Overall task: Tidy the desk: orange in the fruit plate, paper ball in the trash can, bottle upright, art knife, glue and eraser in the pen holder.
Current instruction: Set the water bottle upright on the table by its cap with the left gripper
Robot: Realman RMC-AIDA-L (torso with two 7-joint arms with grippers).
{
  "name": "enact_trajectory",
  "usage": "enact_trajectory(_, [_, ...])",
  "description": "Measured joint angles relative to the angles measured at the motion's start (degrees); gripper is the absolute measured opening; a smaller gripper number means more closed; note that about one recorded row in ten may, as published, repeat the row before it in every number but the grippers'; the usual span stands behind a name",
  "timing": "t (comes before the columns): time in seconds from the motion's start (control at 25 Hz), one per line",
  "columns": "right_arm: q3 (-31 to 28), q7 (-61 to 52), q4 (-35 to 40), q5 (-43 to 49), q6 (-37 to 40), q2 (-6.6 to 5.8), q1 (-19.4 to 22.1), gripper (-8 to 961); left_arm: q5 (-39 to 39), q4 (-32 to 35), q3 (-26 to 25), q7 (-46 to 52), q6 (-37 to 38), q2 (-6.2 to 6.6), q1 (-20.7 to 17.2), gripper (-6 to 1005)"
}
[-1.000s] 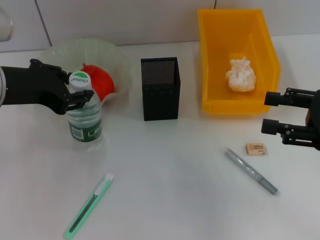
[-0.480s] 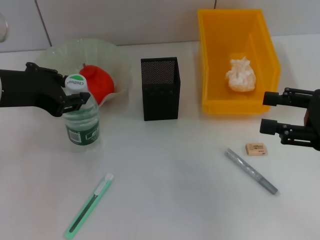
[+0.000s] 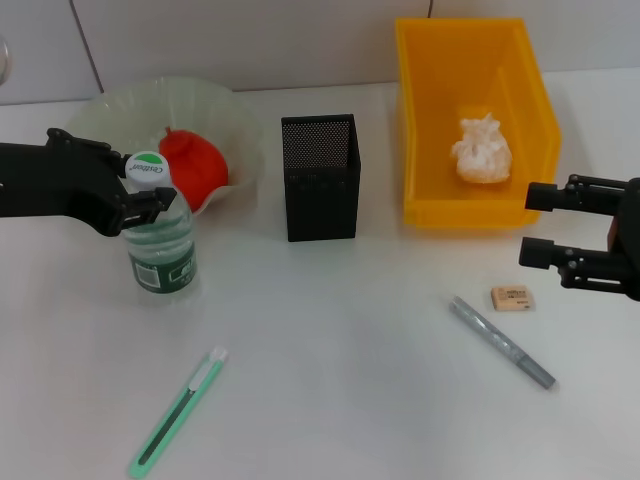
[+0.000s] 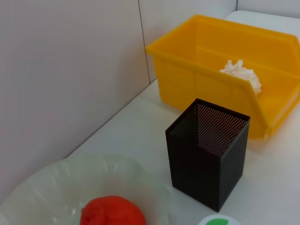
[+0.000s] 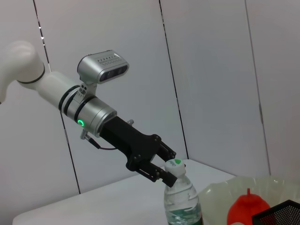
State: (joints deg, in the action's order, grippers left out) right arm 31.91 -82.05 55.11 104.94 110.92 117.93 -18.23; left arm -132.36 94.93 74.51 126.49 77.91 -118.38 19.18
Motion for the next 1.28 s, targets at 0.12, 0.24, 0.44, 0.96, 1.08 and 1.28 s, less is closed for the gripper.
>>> enact_trajectory(0.12, [0.0,0.02,0.01,0.0,0.0,0.02,-0.05,642,0.0,0.0,0.0,0.04,0.04,0.0,-0.04,440])
enact_trajectory(0.24, [0.0,0.03,0.04,0.0,0.0,0.07,-0.06,642,0.03,-0.16,-0.08,0.06,0.05,0.0,-0.04,440])
enact_trajectory(0.44, [0.0,0.02,0.14,0.0,0.0,0.13,-0.06,641,0.1,-0.65,-0.7,0.08,0.04,0.0,-0.03,440])
enact_trajectory(0.96, [0.07,0.03,0.16,0.0,0.09,0.17,-0.05,640,-0.11,-1.99,-1.81,2.16,1.27,0.0,0.64,440])
enact_trajectory(1.08, [0.08,0.04,0.06,0.0,0.07,0.19,-0.06,640,-0.56,-2.18,-2.77,2.88,1.28,-0.01,0.58,440])
enact_trajectory(1.28, [0.09,0.05,-0.09,0.0,0.05,0.2,-0.05,640,-0.58,-2.17,-3.13,2.95,1.34,-0.08,0.57,533])
